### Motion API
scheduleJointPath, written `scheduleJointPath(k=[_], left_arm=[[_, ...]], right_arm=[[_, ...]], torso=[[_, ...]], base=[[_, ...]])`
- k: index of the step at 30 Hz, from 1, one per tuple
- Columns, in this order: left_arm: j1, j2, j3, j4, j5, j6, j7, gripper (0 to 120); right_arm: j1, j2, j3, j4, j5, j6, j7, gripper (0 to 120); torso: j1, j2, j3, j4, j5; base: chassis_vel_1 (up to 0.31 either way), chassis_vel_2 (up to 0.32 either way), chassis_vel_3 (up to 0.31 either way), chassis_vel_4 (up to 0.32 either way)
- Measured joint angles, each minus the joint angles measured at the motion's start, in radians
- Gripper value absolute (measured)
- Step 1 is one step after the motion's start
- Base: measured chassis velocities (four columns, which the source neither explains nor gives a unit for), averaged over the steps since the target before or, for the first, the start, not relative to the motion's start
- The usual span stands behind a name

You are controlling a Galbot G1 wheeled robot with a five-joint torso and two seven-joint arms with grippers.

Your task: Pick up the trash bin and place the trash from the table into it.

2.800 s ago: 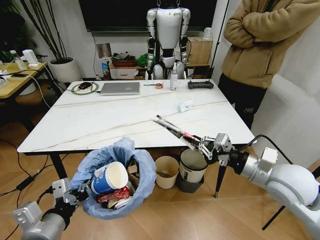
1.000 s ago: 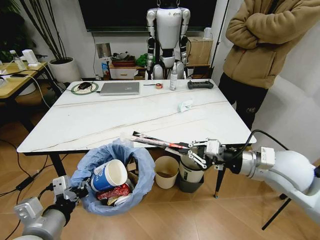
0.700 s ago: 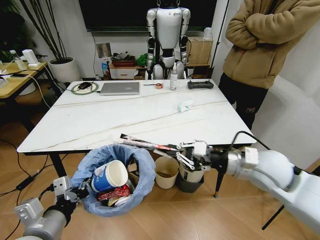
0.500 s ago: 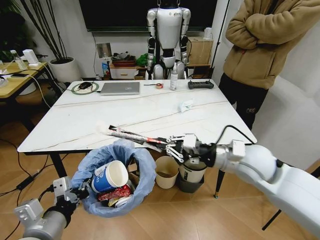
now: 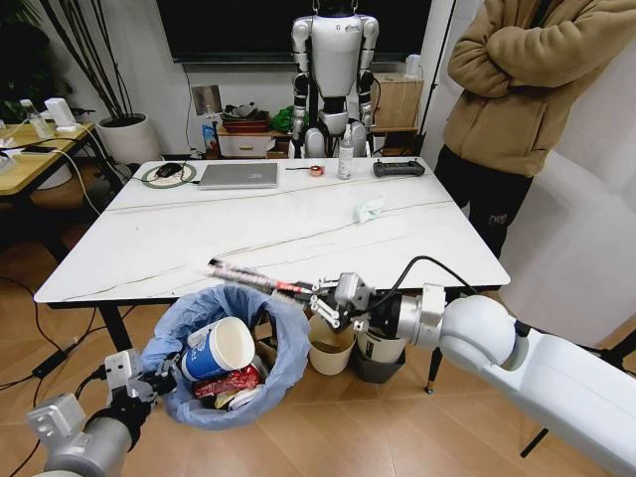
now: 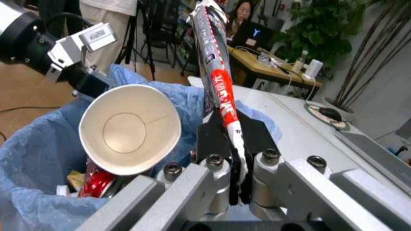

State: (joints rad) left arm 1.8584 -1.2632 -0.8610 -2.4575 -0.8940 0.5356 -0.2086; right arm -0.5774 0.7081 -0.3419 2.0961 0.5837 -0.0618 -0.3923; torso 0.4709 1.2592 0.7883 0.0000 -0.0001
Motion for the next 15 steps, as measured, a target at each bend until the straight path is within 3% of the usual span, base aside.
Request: scheduleJointPath(k=[15], left_arm=[[-0.008, -0.011, 0.009, 0.008, 0.002, 0.002, -0.001, 0]], right_arm=[[0.086, 0.088, -0.105, -0.067, -0.033, 0.013, -0.004, 0]], torso=[[0.000, 0.000, 0.000, 0.0001, 0.0000]], base=[[0.000, 0.000, 0.000, 0.000]])
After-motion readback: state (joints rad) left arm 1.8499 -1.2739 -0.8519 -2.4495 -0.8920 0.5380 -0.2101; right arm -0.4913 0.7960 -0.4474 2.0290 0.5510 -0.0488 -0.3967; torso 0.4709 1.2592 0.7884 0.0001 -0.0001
